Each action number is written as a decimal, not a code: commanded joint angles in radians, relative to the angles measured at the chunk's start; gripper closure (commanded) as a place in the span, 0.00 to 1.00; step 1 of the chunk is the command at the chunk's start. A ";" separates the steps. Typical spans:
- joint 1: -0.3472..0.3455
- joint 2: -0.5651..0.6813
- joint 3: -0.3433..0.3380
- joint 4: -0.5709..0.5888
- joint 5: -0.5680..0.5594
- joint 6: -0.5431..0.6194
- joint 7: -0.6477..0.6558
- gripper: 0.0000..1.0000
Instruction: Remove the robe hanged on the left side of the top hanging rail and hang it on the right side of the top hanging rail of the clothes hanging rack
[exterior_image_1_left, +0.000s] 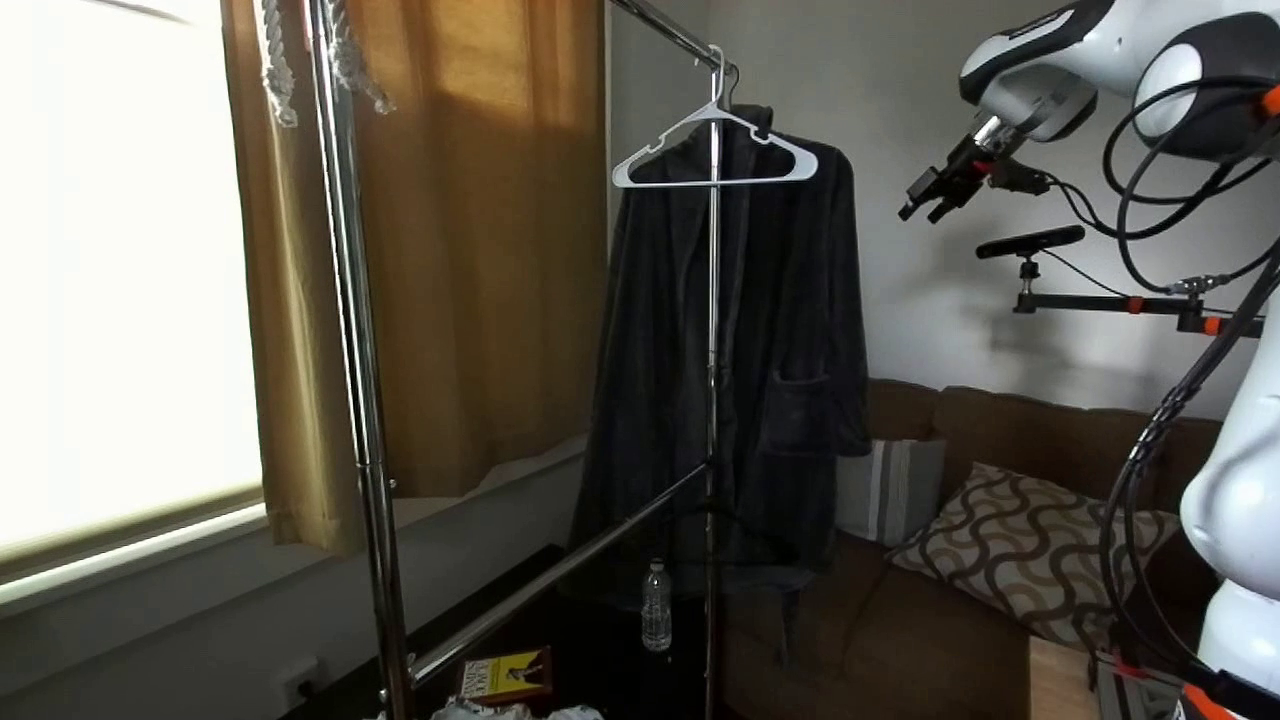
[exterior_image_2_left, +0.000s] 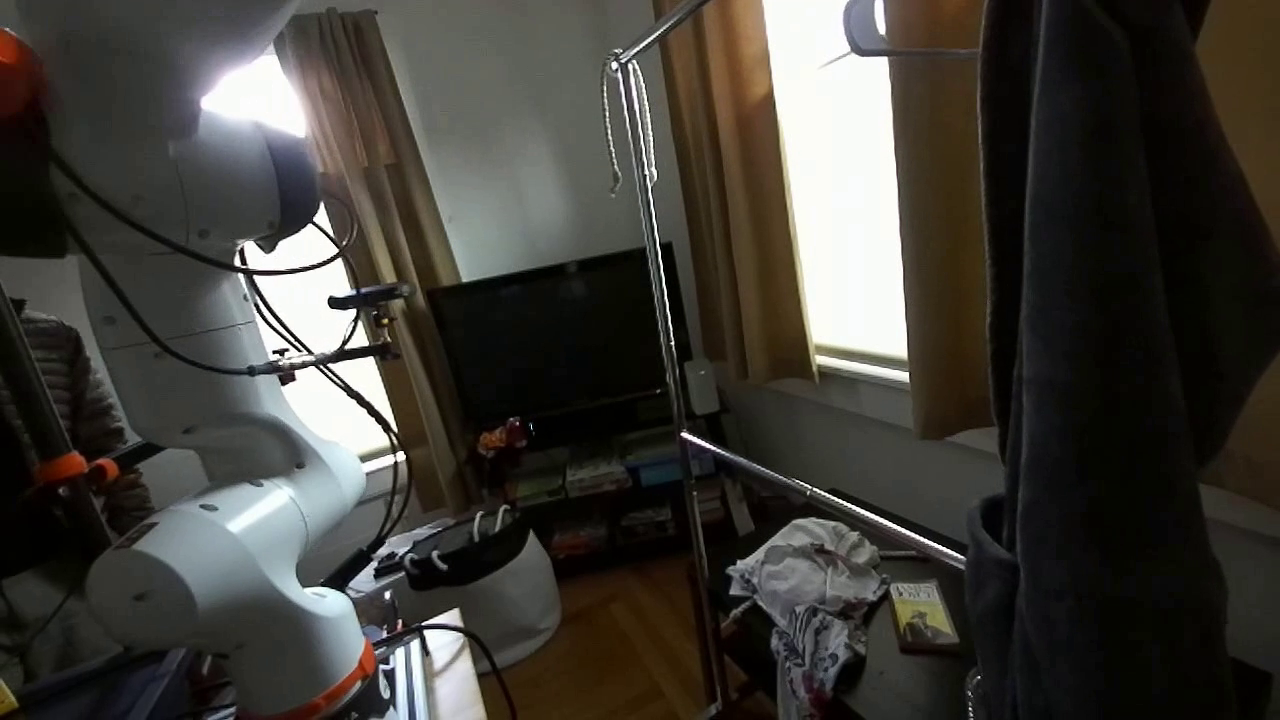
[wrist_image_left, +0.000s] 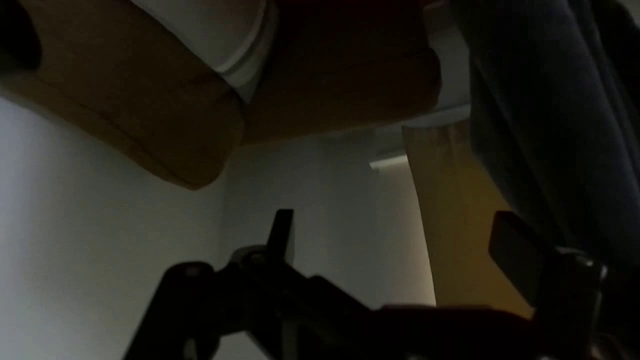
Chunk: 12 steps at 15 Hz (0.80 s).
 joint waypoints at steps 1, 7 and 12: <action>0.050 -0.216 0.046 -0.221 -0.146 -0.095 0.004 0.00; 0.166 -0.466 0.105 -0.410 -0.236 -0.399 0.048 0.00; 0.295 -0.580 0.205 -0.520 -0.220 -0.580 0.083 0.00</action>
